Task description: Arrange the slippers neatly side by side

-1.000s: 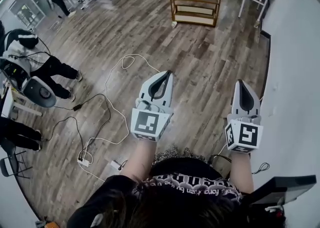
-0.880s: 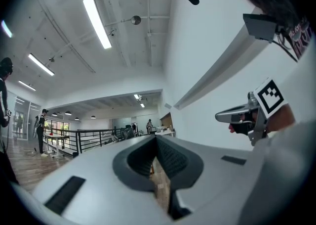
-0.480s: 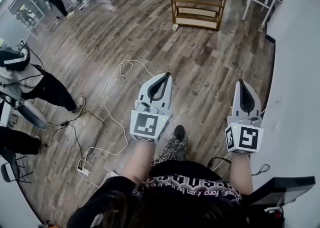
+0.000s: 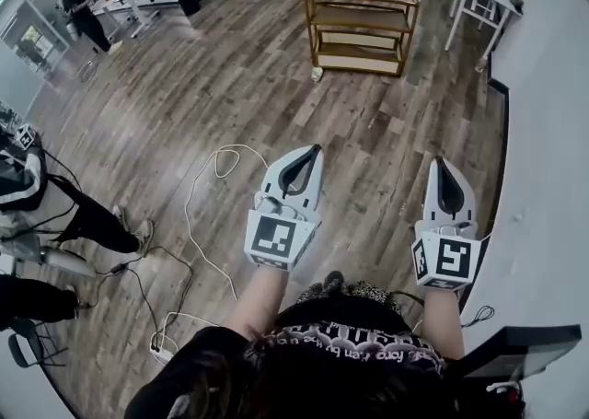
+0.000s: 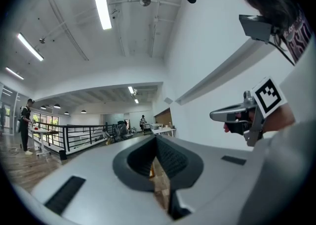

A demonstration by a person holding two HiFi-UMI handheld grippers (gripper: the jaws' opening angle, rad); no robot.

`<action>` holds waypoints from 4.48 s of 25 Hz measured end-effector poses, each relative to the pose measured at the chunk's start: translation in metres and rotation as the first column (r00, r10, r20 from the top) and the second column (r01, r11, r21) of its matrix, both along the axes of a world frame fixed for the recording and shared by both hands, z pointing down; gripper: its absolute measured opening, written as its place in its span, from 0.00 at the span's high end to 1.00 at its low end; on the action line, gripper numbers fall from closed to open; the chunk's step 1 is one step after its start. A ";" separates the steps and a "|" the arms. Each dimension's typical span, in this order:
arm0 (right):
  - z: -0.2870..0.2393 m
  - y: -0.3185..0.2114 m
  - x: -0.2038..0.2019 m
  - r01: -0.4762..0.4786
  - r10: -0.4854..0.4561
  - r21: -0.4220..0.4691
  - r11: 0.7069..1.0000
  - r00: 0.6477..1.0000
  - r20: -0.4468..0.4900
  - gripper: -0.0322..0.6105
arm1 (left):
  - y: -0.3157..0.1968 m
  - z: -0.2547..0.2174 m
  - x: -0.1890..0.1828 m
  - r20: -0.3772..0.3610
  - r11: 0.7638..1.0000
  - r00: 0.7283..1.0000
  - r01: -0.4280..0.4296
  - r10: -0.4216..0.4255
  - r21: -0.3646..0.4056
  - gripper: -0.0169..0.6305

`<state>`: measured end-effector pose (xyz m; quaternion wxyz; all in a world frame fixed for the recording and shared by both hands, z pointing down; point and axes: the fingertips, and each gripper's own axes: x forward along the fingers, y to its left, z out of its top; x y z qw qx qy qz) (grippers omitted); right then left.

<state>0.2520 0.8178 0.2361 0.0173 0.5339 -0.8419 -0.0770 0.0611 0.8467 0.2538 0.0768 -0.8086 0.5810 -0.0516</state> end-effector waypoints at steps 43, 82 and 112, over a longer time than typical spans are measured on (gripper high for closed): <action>0.017 -0.647 -0.129 -0.015 0.014 -0.041 0.999 0.999 -0.035 0.94 | -0.658 0.023 -0.094 -0.006 0.992 0.993 -0.116 0.116 -0.055 0.99; 0.111 -1.122 -0.199 -0.111 0.087 -0.256 0.960 0.991 -0.104 0.94 | -1.135 0.075 -0.209 0.003 0.984 0.996 -0.091 0.093 -0.154 0.99; 0.356 -1.258 -0.220 -0.239 0.295 -0.790 0.565 0.952 -0.077 0.75 | -1.240 0.184 -0.243 -0.037 0.913 0.988 -0.154 0.151 -0.377 0.99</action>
